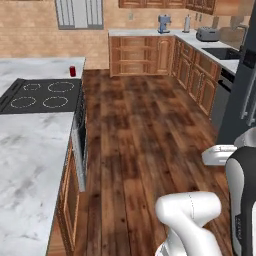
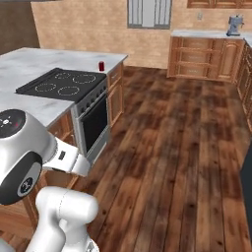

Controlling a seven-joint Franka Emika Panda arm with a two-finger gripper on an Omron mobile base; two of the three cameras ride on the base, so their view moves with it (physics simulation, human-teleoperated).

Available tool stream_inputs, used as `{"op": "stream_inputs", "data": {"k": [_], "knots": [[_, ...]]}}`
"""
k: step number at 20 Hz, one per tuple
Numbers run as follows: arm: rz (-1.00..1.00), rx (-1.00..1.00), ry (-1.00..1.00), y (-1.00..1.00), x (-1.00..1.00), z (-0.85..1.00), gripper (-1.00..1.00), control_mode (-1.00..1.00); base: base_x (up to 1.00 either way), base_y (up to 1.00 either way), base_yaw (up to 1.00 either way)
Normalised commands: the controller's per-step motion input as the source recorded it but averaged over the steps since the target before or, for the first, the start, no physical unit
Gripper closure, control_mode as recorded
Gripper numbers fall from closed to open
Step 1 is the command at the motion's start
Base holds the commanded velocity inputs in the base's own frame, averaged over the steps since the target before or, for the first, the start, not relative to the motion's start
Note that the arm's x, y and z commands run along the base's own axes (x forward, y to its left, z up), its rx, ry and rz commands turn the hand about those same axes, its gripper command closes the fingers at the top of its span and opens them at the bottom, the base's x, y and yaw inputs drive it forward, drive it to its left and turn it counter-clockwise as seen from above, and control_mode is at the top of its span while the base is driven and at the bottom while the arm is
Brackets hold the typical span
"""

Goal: Four empty soda cans are scattered around the kitchen. Gather all the cans and cluster them next to the stove for recycling.

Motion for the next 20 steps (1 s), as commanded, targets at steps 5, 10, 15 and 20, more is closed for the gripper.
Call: {"op": "stream_inputs", "data": {"k": [5, 10, 15, 20], "knots": [[0.0, 0.0, 0.0, 0.0, 0.0, 0.0, -1.0, 1.0, 1.0, -0.04, 0.09], [0.0, 0.0, 0.0, 0.0, 0.0, 0.0, -1.0, 1.0, 1.0, -0.31, 0.15], [0.0, 0.0, 0.0, 0.0, 0.0, 0.0, -1.0, 1.0, 0.99, -0.38, 0.21], [0.0, 0.0, 0.0, 0.0, 0.0, 0.0, -1.0, 1.0, 0.85, -0.26, 0.2]]}}
